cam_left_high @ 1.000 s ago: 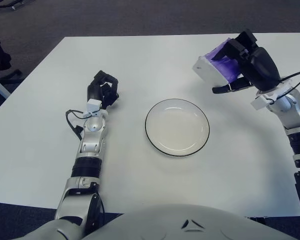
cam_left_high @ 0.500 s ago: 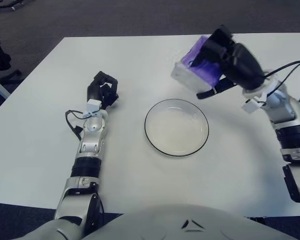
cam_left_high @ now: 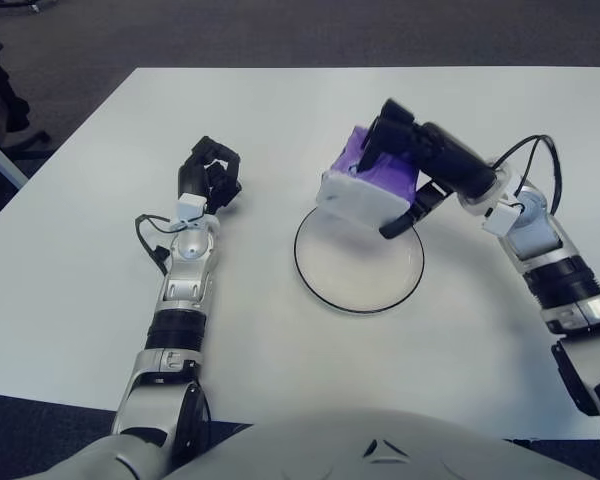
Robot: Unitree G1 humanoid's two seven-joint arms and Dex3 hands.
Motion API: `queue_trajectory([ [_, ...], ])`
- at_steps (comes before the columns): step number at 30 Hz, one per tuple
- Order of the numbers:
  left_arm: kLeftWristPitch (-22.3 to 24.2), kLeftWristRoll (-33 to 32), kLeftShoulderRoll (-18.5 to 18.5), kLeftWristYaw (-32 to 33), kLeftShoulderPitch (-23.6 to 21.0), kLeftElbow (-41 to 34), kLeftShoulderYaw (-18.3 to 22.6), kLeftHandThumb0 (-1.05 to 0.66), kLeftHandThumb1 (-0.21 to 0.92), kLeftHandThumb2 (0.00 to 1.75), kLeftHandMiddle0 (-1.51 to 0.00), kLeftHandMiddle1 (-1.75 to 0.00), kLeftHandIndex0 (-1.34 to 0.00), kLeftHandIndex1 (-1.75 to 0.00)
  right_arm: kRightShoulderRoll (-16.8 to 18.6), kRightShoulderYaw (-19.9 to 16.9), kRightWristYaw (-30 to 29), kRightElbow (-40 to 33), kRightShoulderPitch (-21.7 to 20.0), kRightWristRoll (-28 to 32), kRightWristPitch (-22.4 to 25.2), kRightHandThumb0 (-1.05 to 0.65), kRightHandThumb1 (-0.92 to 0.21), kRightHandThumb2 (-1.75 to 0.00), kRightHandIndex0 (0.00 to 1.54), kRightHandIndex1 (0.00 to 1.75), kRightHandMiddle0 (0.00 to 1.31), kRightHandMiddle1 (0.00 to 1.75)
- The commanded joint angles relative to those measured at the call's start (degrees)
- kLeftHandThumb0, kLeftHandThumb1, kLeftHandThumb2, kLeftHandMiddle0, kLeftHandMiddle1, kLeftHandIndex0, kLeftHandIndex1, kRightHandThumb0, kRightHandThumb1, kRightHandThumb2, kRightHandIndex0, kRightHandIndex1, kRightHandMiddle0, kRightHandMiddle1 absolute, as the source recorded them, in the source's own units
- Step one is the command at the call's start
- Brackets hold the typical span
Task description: Put the tissue paper into the plate.
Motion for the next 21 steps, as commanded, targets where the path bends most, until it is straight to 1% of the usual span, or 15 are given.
queue_trajectory([
  [1,-0.33,0.39,-2.10,0.16,8.33,5.19,-0.43,-0.36,0.92,0.49,-0.87,-1.75,-0.63,-1.72,-1.19,-1.95,3.03,-3.24,1.04,0.68,1.79,-0.02,-0.92,-0.22,0.87,1.75,0.68,1.75],
  [6,-0.44,0.32,-2.05,0.11,8.14,5.49,-0.42,-0.36,0.92,0.49,-0.86,-1.75,-0.63,-1.72,-0.94,-2.93,5.45,-4.05,1.38,-0.36,2.40,-0.05,-0.92,-0.25,0.77,1.75,0.64,1.75],
  [7,-0.47,0.29,-2.05,0.08,8.12,5.55,-0.41,-0.36,0.92,0.49,-0.86,-1.75,-0.63,-1.72,-1.33,-2.90,6.42,-4.51,1.38,-0.48,3.22,-0.06,-0.92,-0.25,0.76,1.75,0.64,1.75],
  [9,-0.50,0.26,-2.05,0.07,8.06,5.65,-0.43,-0.36,0.92,0.49,-0.86,-1.75,-0.63,-1.72,-2.24,-2.77,8.45,-5.40,1.14,-0.96,4.57,-0.09,-0.92,-0.26,0.70,1.75,0.59,1.75],
  [11,-0.51,0.25,-2.06,0.10,8.00,5.72,-0.46,-0.36,0.92,0.49,-0.86,-1.75,-0.63,-1.71,-3.22,-2.59,10.51,-6.24,0.66,-1.86,5.42,-0.25,-0.92,-0.30,0.60,1.75,0.48,1.62],
  [12,-0.51,0.25,-2.07,0.10,7.99,5.75,-0.47,-0.36,0.92,0.49,-0.86,-1.75,-0.63,-1.71,-3.55,-2.57,11.34,-6.57,0.48,-2.26,5.69,-0.27,-0.92,-0.30,0.59,1.75,0.47,1.60],
  [14,-0.53,0.25,-2.07,0.11,7.95,5.82,-0.47,-0.36,0.92,0.49,-0.86,-1.75,-0.63,-1.71,-4.00,-2.81,12.31,-6.67,-0.04,-4.07,4.88,-0.32,-0.92,-0.30,0.54,1.74,0.44,1.55],
  [17,-0.58,0.24,-2.05,0.11,7.90,5.92,-0.46,-0.36,0.92,0.49,-0.86,-1.75,-0.63,-1.71,-3.87,-3.61,12.29,-6.24,-0.57,-7.04,2.64,-0.34,-0.92,-0.30,0.52,1.74,0.43,1.53],
  [21,-0.68,0.19,-2.03,0.08,7.86,6.04,-0.44,-0.36,0.92,0.49,-0.86,-1.75,-0.63,-1.71,-3.51,-4.35,11.97,-5.96,-0.81,-9.55,1.34,-0.35,-0.92,-0.31,0.51,1.73,0.42,1.52],
])
